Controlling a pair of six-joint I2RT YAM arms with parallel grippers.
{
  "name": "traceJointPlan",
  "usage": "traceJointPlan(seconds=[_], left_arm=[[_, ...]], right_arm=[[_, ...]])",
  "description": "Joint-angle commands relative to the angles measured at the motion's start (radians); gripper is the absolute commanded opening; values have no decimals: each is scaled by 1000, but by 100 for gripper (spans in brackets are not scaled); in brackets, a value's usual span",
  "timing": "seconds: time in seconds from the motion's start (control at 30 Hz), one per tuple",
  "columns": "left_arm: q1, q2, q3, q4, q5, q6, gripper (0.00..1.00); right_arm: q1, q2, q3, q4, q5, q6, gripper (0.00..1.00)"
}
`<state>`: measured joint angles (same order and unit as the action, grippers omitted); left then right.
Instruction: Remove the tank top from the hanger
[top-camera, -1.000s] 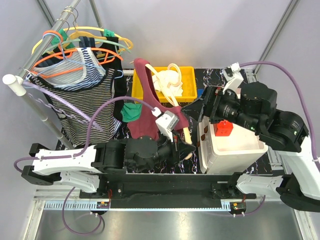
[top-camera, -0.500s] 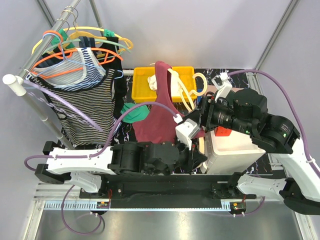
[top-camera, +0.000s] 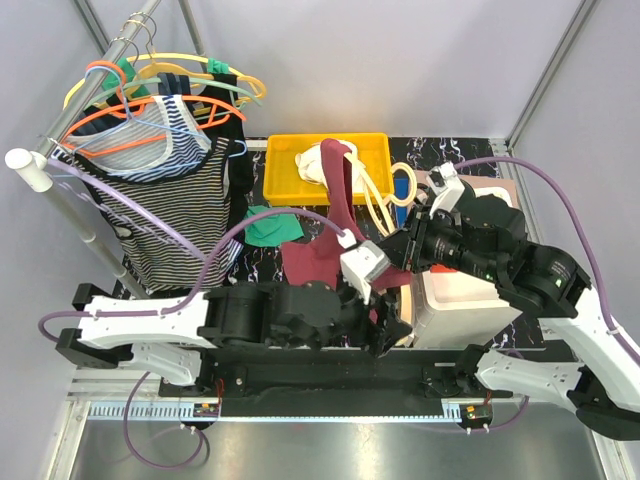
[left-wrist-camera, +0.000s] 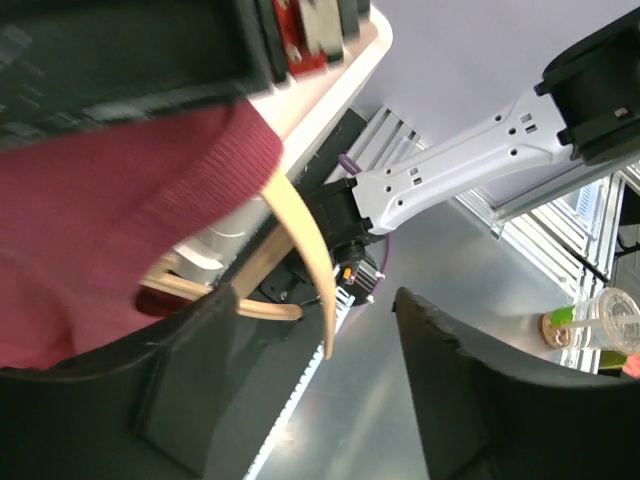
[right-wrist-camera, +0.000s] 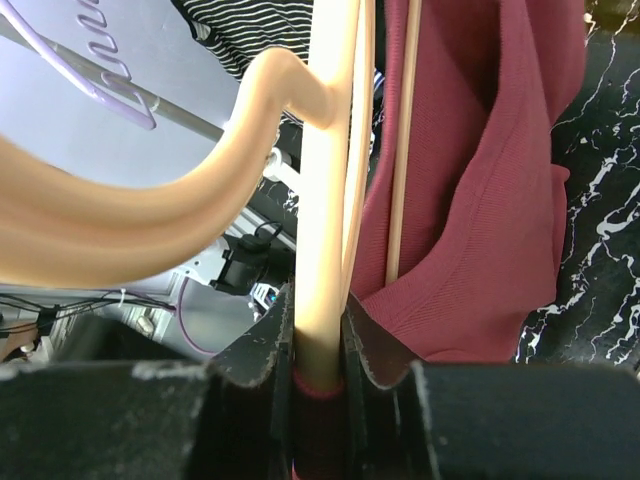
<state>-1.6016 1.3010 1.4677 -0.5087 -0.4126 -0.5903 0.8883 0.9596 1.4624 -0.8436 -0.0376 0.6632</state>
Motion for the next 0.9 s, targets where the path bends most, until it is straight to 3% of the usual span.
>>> traceJointPlan(seconds=[0.0, 0.1, 0.27, 0.33, 0.43, 0.53, 0.8, 0.87], left_arm=[[54, -100, -10, 27, 72, 61, 76], [121, -150, 2, 18, 126, 73, 77], [343, -178, 98, -126, 66, -46, 70], [394, -177, 121, -107, 54, 21, 68], [448, -116, 204, -140, 14, 98, 62], [500, -33, 285, -168, 70, 161, 61], [520, 104, 453, -261, 3, 221, 57], [522, 118, 462, -283, -41, 234, 51]], right_arm=[[-3, -45, 7, 94, 13, -14, 0], [-2, -74, 0, 89, -2, -17, 0], [-3, -120, -31, 90, -42, -11, 0], [-3, -127, -36, 90, -51, -11, 0], [-3, -131, -36, 93, -74, -1, 0], [-3, -134, -40, 95, -100, 13, 0], [-3, -139, -51, 95, -153, 38, 0], [-3, -151, -59, 95, -156, 50, 0]])
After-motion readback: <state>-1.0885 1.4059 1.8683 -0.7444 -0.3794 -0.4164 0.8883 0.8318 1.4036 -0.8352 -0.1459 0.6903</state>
